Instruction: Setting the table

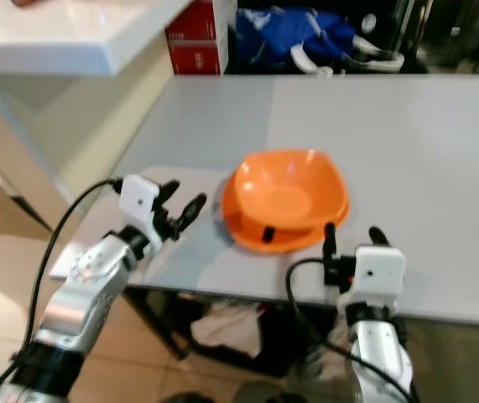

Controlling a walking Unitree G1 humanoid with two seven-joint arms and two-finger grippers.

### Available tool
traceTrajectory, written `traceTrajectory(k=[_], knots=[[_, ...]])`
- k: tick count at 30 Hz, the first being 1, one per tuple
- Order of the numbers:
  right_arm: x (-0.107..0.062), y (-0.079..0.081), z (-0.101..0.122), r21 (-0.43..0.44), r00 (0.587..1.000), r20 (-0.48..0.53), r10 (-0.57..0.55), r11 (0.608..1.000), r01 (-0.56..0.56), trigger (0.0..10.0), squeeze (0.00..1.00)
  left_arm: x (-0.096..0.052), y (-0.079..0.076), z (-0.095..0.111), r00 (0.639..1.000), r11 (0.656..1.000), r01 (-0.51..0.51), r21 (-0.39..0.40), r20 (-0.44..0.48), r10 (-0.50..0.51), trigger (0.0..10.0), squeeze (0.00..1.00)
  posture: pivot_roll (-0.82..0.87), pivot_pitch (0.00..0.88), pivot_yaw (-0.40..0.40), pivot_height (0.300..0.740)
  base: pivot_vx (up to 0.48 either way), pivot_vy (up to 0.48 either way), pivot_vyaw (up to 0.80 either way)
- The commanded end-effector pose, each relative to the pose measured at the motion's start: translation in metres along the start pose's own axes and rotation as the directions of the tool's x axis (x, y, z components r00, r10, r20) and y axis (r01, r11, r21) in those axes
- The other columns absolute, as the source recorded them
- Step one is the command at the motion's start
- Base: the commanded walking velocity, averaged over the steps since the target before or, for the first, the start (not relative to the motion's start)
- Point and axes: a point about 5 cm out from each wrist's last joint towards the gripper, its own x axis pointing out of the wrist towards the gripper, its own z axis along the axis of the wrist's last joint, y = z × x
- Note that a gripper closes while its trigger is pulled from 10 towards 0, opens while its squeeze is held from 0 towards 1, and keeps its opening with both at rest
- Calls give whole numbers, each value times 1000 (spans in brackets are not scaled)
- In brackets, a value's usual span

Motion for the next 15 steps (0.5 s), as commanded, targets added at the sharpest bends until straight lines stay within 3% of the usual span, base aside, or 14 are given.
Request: traceTrajectory(k=[1,8,10,12,15], knots=[[1,1,0,-1,1000,-7,-2,1000,2,10000,0,0,5,4,1000,1000,-4,29,5,4,10000,0,-91,0,112,723,0,476,0],[4,5,2,-2,1000,19,14,1000,-14,10000,0,0,-1,12,999,999,-29,34,38,28,10000,0,-81,0,104,723,0,474,-114],[3,5,5,-2,999,28,19,1000,-19,10000,0,-5,4,11,996,996,-79,32,43,78,10000,0,-80,0,105,723,0,458,0],[1,7,11,-7,998,47,39,999,-39,10000,0,-14,22,4,977,977,-211,-1,18,211,10000,0,-88,0,108,723,-281,390,0],[3,8,12,-20,997,52,64,998,-63,10000,0,-18,28,-5,969,969,-248,-14,-28,247,10000,0,-89,0,105,723,-396,275,0]])
